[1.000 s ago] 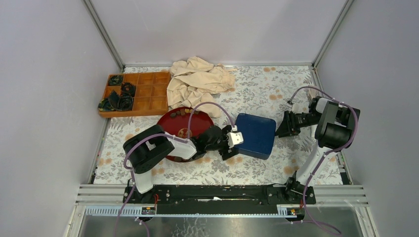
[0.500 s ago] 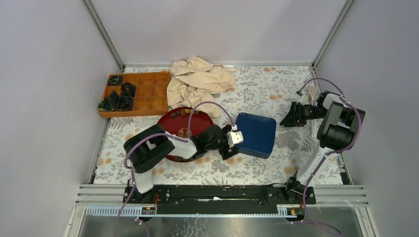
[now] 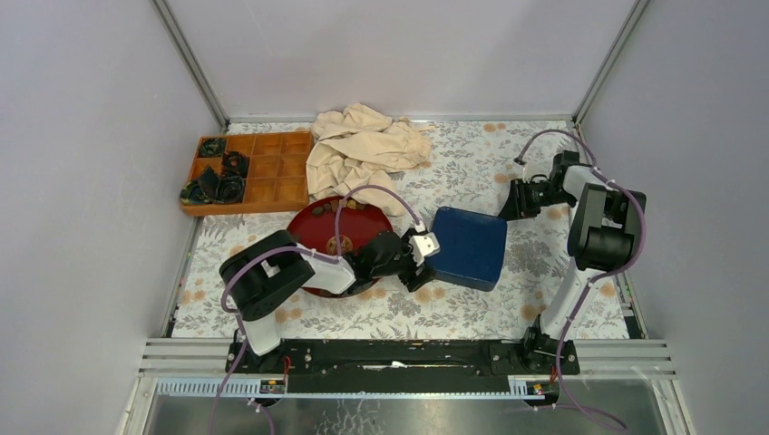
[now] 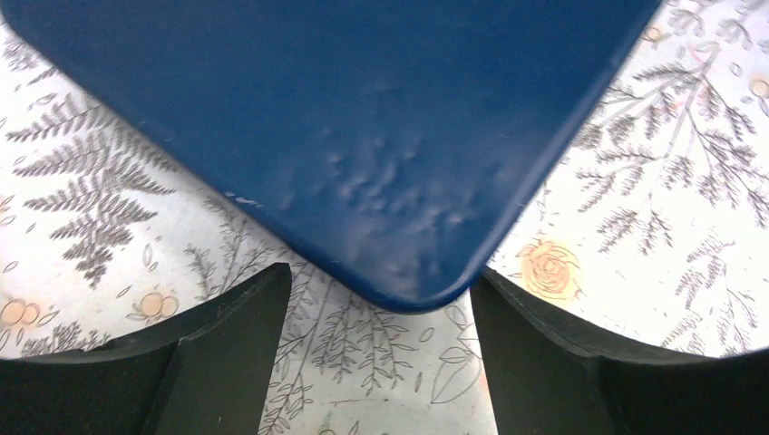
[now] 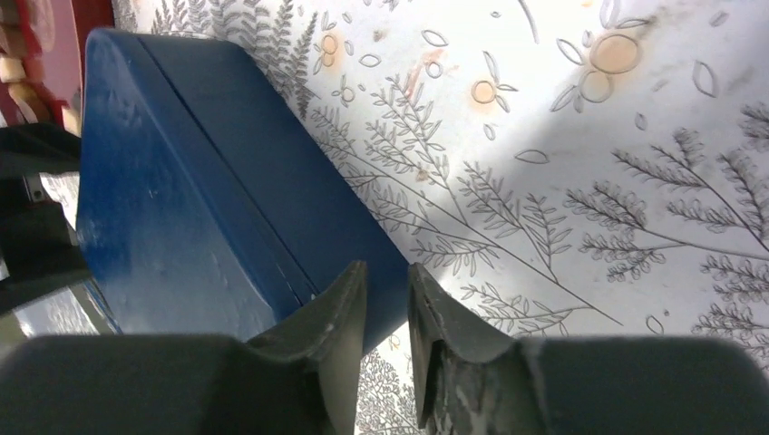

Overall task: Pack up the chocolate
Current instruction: Adjust the packing box at the center of the board.

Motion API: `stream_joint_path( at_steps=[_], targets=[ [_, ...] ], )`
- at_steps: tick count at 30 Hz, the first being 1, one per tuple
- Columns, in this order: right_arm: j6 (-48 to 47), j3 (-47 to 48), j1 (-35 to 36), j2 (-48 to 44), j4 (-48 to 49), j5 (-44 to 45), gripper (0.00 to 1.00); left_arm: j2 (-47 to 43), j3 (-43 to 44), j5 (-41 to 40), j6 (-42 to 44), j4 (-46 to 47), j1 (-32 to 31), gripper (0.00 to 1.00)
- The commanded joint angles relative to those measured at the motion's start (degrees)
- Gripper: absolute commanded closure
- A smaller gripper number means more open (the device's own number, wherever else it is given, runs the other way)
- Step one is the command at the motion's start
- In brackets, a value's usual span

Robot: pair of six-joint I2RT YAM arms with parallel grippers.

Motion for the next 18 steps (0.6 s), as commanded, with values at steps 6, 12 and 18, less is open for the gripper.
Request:
stream_joint_path(
  at_steps=[6, 12, 18],
  targets=[
    [-20.57, 1.66, 1.65, -0.71, -18.81, -5.18, 0.76, 0.22, 3.22, -6.06, -10.29, -2.62, 4.13, 0.3],
    [-20.01, -5.02, 1.65, -5.69, -18.86, -5.5, 0.75, 1.74, 5.47, -3.64, -10.84, -4.69, 7.54, 0.31],
    [-11.58, -9.79, -2.77, -14.77, -9.49, -4.7, 0.72, 1.98, 7.25, 0.11, -13.68, -4.94, 11.42, 0.29]
  ],
)
